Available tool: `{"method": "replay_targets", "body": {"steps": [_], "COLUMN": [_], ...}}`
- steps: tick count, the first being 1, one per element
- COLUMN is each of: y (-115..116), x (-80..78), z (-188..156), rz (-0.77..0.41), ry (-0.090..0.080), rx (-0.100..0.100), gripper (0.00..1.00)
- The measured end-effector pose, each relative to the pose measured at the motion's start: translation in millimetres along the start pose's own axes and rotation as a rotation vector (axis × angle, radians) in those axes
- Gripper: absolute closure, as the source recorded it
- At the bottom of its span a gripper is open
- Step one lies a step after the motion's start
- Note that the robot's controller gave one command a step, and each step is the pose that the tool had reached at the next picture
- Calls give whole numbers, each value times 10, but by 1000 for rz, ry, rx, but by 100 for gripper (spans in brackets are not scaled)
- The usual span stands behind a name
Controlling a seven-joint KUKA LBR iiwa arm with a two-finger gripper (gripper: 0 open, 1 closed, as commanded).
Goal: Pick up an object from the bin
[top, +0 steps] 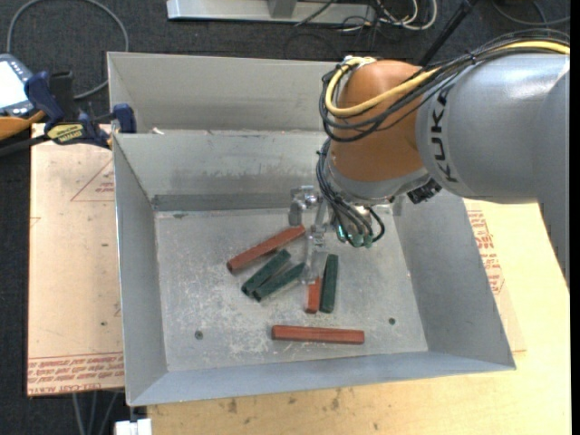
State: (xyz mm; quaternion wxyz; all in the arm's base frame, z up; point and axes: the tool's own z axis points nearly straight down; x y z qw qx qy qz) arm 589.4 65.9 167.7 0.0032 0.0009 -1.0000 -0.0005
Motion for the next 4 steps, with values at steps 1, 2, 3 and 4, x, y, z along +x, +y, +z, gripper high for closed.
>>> {"method": "replay_targets", "body": {"steps": [1, 2, 3, 4], "y": [-244, -239, -21, 95], "x": [196, 166, -280, -243], "z": [1027, 967, 246, -739], "rz": [48, 47, 20, 15], "ry": [1, -7, -19, -19], "rx": [0, 0, -2, -2], "gripper": [0, 100, 100, 100]}}
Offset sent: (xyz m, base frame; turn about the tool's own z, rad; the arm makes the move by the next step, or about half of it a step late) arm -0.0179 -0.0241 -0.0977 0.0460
